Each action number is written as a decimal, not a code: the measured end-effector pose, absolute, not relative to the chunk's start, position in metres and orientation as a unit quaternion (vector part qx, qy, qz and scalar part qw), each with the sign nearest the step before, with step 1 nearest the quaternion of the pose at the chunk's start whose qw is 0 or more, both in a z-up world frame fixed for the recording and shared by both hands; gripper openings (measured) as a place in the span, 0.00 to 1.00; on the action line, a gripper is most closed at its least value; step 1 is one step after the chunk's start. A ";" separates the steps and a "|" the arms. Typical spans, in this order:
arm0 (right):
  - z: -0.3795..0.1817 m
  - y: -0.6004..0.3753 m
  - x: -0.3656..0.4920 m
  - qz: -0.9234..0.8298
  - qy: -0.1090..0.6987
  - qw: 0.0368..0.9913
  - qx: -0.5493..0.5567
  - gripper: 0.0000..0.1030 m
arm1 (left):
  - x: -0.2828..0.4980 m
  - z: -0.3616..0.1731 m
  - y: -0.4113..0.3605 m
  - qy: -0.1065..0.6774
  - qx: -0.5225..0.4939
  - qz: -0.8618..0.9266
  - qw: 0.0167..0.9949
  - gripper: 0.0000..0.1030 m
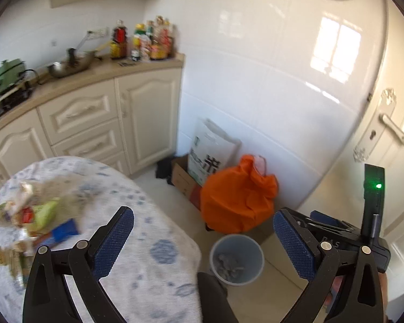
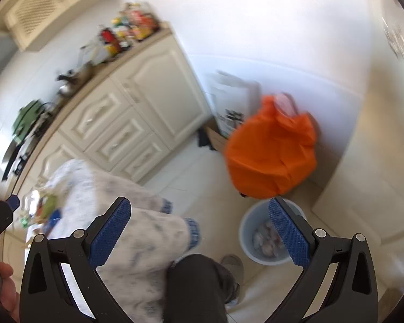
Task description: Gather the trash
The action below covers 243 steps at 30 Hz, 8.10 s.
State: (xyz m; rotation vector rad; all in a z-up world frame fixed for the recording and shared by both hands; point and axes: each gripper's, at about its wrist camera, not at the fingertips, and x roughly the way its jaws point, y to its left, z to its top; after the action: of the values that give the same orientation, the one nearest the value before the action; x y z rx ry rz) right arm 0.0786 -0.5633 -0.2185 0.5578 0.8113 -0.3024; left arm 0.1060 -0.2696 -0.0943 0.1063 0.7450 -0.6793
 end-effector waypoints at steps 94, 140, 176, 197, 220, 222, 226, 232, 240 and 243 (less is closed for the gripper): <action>-0.248 -0.149 0.230 0.212 0.480 0.851 -0.001 0.65 | 0.266 -0.247 0.080 0.441 -0.072 -0.033 0.894 0.59; -0.212 -0.238 0.167 0.170 0.432 0.884 0.056 0.57 | 0.119 -0.144 0.007 0.365 -0.041 -0.092 0.926 0.58; -0.179 -0.602 0.030 -0.158 0.341 0.903 0.208 0.57 | 0.109 -0.133 -0.377 0.359 0.105 -0.411 0.831 0.58; -0.336 -0.692 0.047 -0.222 0.446 0.811 0.308 0.91 | 0.208 -0.259 -0.561 0.494 0.178 -0.416 0.742 0.80; -0.232 -0.612 0.056 -0.193 0.390 0.864 0.252 1.00 | 0.139 -0.139 -0.385 0.393 0.105 -0.388 0.827 0.99; -0.215 -0.597 0.059 -0.181 0.378 0.875 0.241 1.00 | 0.134 -0.125 -0.358 0.379 0.090 -0.384 0.837 0.99; -0.183 -0.563 0.067 -0.157 0.357 0.894 0.220 1.00 | 0.119 -0.098 -0.301 0.354 0.067 -0.363 0.859 0.99; -0.139 -0.503 0.080 -0.112 0.329 0.920 0.181 1.00 | 0.099 -0.070 -0.215 0.317 0.036 -0.319 0.893 0.99; -0.104 -0.434 0.095 -0.056 0.306 0.940 0.138 1.00 | 0.067 -0.047 -0.116 0.281 -0.006 -0.269 0.921 0.99; -0.093 -0.406 0.099 -0.031 0.297 0.946 0.123 1.00 | 0.055 -0.041 -0.082 0.268 -0.019 -0.244 0.932 0.99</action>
State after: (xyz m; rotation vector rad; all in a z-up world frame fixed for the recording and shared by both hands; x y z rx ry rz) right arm 0.0994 -0.4056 -0.0927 0.2513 0.6043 -0.0629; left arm 0.0554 -0.0816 -0.0408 -0.0385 0.5475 -0.5001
